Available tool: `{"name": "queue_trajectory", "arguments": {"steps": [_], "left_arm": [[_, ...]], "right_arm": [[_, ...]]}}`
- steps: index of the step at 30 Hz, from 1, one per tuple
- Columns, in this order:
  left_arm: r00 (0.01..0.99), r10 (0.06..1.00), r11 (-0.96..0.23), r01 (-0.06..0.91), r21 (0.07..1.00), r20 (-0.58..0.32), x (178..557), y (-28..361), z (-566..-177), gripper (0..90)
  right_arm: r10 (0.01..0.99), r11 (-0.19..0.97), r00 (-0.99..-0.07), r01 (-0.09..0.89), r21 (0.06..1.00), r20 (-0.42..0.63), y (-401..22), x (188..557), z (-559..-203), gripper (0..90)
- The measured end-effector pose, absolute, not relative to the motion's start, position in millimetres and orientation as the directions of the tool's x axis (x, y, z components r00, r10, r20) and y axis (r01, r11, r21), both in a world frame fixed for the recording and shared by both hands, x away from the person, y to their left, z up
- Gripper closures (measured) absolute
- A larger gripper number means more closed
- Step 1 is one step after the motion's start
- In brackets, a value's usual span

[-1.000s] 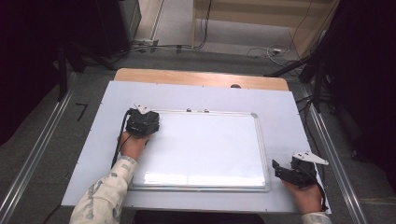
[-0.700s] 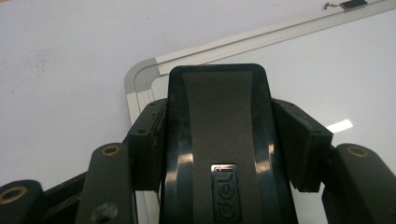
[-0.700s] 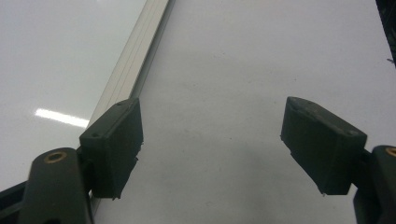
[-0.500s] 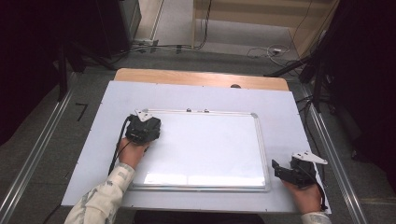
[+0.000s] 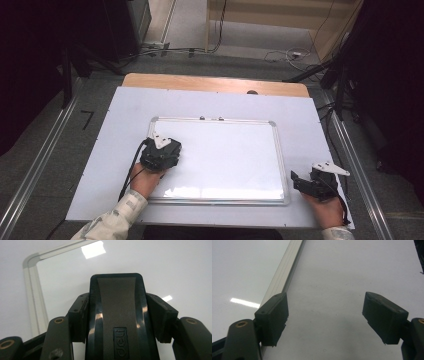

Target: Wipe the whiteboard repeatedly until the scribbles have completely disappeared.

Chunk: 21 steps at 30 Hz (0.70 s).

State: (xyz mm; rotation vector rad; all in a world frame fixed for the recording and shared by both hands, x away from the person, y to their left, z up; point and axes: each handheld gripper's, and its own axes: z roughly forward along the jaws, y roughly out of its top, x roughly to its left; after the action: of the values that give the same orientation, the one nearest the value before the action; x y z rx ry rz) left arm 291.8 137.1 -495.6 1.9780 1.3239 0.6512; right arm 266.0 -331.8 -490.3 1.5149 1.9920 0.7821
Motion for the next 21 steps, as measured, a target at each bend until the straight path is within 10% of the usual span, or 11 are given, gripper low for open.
{"name": "queue_trajectory", "arguments": {"steps": [21], "left_arm": [[0.293,0.954,-0.233,0.615,0.753,0.056,329.2,154.4,-495.5,41.1]], "right_arm": [[0.969,0.204,-0.243,0.669,0.715,-0.049,-333.7,264.3,-489.2,19.7]]}}
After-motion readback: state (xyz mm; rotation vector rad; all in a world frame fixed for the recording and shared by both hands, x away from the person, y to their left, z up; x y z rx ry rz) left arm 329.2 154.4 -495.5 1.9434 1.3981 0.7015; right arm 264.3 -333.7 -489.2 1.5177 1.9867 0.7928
